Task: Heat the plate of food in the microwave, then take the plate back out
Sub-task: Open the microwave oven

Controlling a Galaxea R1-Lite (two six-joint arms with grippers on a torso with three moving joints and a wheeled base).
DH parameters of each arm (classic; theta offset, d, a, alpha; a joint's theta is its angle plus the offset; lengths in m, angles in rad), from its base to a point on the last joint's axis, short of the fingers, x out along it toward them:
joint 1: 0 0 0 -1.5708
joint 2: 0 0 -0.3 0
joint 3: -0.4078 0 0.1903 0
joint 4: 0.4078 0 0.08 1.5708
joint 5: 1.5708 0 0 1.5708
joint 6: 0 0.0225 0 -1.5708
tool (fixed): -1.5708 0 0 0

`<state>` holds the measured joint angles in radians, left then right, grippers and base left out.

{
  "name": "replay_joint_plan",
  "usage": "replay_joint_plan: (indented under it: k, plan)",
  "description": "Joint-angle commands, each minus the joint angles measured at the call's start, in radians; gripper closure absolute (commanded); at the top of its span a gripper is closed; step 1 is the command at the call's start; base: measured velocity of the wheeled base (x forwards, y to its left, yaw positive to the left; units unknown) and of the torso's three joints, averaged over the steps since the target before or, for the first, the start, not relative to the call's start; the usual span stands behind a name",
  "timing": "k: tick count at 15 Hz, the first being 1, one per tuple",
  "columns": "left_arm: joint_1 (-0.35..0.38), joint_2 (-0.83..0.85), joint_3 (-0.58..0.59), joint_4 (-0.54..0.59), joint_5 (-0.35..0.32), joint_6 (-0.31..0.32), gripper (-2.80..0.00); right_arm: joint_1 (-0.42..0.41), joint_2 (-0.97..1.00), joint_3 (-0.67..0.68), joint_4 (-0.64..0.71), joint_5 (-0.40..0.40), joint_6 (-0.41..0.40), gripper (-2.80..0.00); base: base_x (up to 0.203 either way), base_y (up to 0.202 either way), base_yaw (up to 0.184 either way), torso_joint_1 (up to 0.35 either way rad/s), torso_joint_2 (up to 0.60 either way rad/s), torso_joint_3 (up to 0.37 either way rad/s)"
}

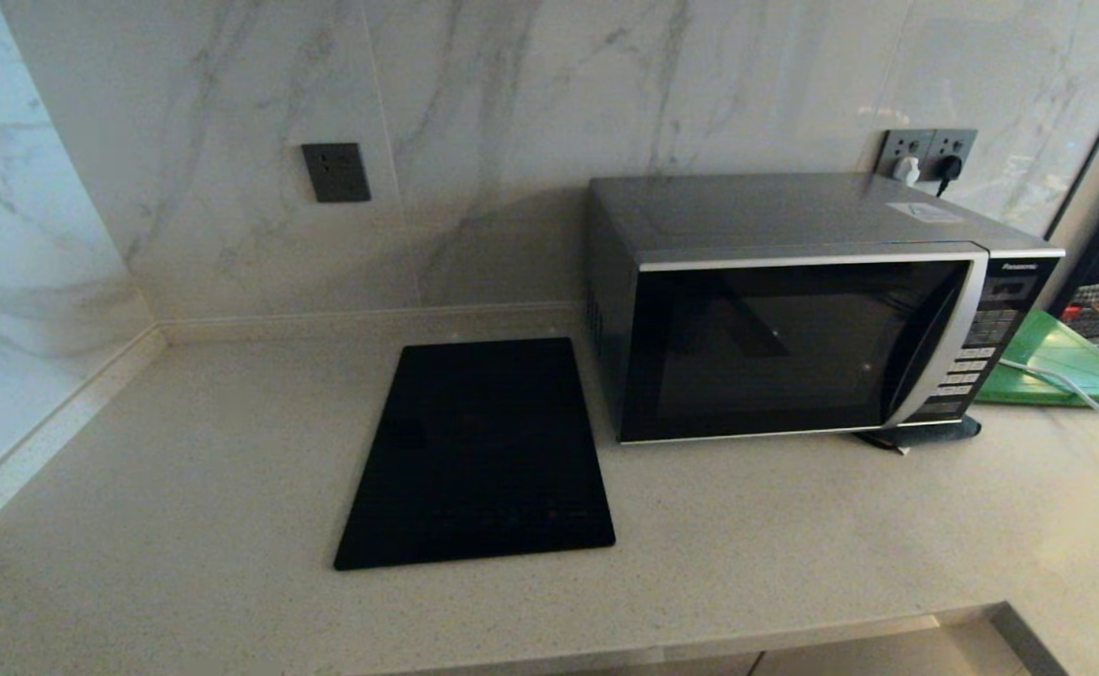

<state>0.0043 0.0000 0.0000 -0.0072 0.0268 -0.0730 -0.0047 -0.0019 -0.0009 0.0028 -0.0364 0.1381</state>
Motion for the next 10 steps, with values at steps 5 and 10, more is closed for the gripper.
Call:
replay_joint_plan:
  k: [5, 10]
  plan:
    - [0.0, 0.002, 0.0, 0.0, 0.001, -0.001, 0.0, 0.0, 0.002, -0.001, 0.0, 0.0, 0.002, 0.0, 0.0, 0.0, 0.0, 0.0, 0.0, 0.0]
    - [0.0, 0.002, 0.0, 0.0, 0.001, -0.001, 0.0, 0.0, 0.002, -0.001, 0.0, 0.0, 0.0, 0.0, 0.0, 0.0, 0.0, 0.0, 0.0, 0.0]
